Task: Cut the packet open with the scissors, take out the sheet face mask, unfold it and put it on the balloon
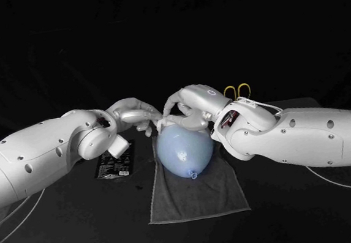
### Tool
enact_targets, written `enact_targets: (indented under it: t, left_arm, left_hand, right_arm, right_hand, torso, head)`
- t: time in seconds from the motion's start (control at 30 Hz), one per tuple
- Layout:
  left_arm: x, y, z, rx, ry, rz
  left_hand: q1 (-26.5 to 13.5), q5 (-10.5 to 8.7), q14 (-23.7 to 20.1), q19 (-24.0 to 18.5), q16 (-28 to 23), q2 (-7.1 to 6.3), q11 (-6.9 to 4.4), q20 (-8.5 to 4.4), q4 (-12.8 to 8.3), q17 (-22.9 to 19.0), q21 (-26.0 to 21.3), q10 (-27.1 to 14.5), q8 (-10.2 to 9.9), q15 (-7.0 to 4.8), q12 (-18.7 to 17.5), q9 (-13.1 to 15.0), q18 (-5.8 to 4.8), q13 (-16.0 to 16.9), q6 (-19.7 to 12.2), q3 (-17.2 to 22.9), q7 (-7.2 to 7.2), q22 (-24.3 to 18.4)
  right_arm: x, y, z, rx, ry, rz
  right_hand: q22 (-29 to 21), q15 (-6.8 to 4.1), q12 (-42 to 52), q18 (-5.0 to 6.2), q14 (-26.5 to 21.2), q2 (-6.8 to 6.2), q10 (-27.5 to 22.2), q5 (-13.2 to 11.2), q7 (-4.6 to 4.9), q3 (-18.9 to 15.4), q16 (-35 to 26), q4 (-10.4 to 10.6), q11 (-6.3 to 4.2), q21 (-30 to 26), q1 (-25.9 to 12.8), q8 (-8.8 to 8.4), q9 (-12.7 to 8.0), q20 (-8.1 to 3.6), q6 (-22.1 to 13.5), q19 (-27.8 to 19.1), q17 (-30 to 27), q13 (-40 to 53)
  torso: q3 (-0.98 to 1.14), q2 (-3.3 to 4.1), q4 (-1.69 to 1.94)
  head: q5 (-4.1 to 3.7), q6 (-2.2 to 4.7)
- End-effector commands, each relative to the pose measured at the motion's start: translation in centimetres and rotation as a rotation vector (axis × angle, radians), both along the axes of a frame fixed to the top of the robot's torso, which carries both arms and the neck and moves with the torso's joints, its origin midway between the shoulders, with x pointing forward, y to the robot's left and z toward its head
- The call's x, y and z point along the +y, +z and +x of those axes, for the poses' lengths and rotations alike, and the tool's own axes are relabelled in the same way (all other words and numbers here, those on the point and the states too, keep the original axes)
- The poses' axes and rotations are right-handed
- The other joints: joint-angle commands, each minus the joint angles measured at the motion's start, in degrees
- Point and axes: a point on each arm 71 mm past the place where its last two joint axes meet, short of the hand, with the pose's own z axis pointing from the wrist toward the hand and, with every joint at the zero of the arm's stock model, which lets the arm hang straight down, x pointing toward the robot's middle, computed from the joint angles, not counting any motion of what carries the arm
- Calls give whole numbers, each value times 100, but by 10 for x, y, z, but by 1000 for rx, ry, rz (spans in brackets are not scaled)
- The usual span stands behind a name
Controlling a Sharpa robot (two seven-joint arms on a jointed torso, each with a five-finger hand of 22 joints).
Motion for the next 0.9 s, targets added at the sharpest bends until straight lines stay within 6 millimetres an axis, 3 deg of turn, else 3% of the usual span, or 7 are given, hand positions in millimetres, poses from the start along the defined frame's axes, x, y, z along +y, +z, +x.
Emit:
enact_targets:
  t: [0.03,0.67,0.9]
  left_arm:
    - [-3,1,-2,67,-15,-63]
    - [0,1,1,94,13,-86]
    - [1,1,2,94,33,-93]
  left_hand:
    - [34,39,-51,-40,32,91,-3,2,18,-13,-32,-46,23,-10,32,766,57,10,8,-12,-27,-6]
    - [21,36,-89,-48,53,178,-7,8,16,-24,-44,-90,102,-14,104,906,59,35,-24,-10,-25,-16]
    - [101,36,-159,-47,102,200,12,18,113,-49,-56,-196,240,6,210,1193,60,72,-184,-52,-1,-28]
  right_arm:
    - [3,1,-2,-38,23,-21]
    - [6,-2,1,-66,9,-36]
    - [7,-6,1,-65,5,-38]
  right_hand:
    - [987,12,42,0,599,-22,212,34,-4,14,20,-49,12,10,62,1,-11,9,40,5,1505,1023]
    - [979,61,-9,0,599,-258,166,31,70,-56,20,-156,75,-17,8,-165,-102,35,-70,-6,1505,978]
    - [977,64,-12,1,599,-276,163,31,72,-65,20,-163,78,-25,5,-169,-105,38,-66,-9,1505,975]
  torso:
    - [-2,1,2]
    - [2,1,-4]
    - [7,6,-1]
  head:
    - [-1,5]
    - [17,11]
    - [26,4]
